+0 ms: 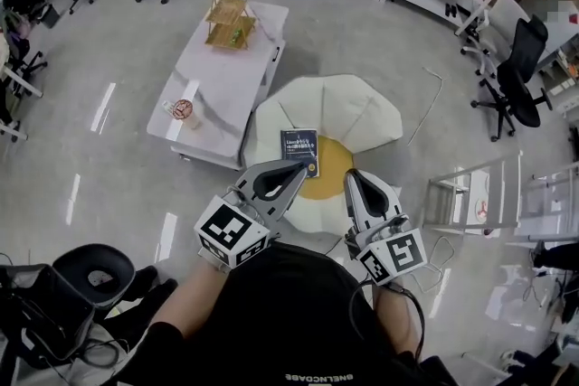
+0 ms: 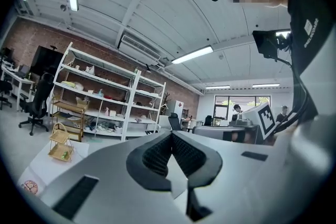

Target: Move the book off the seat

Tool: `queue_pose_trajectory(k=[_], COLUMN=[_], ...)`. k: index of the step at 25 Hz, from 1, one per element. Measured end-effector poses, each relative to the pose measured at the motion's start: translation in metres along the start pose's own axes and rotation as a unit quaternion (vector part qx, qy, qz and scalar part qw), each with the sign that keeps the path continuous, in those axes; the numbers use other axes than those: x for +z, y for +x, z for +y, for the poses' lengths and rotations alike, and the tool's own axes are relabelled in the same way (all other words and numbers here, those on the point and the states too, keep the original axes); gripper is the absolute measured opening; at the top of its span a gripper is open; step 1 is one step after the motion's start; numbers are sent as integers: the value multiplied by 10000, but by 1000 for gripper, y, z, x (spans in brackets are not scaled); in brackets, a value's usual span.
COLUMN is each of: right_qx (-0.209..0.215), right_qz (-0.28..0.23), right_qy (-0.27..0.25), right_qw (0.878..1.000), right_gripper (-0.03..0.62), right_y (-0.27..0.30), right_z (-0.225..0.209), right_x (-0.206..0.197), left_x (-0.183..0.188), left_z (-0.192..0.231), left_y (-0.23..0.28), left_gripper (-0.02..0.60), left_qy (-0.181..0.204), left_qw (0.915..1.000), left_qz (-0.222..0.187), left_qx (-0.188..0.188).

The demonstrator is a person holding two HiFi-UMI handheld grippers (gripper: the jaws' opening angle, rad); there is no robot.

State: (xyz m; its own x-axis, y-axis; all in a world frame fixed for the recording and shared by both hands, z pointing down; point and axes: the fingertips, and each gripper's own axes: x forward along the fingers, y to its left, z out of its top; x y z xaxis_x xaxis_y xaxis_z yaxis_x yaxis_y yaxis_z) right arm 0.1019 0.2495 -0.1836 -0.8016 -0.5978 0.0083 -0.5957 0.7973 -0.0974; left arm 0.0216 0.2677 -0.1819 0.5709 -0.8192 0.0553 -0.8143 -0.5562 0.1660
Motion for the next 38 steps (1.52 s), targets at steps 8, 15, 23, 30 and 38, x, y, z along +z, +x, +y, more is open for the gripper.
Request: queue_pose_trajectory(k=[8, 15, 23, 30, 38], right_qx=[-239, -413, -600, -677, -622], right_qz=[33, 81, 175, 253, 232], right_qy=[-23, -42, -52, -35, -24], right_qw=[9997, 9991, 9980, 9974, 9978], right_gripper=[11, 11, 11, 11, 11], right_y=[53, 104, 165, 189, 196], right_z=[-3, -1, 9, 17, 13], right_x=[5, 5, -7, -8, -9], left_x=[16, 27, 25, 27, 20], left_z=[55, 107, 176, 207, 206], left_y=[7, 7, -5, -19, -23], left_gripper=[5, 5, 5, 5, 5], left_qy=[-35, -50, -123, -229, -214], left_qw=[9998, 9992, 9987, 9986, 9990], left_qz=[-19, -23, 8, 59, 116], left_qx=[-220, -385, -494, -472, -379])
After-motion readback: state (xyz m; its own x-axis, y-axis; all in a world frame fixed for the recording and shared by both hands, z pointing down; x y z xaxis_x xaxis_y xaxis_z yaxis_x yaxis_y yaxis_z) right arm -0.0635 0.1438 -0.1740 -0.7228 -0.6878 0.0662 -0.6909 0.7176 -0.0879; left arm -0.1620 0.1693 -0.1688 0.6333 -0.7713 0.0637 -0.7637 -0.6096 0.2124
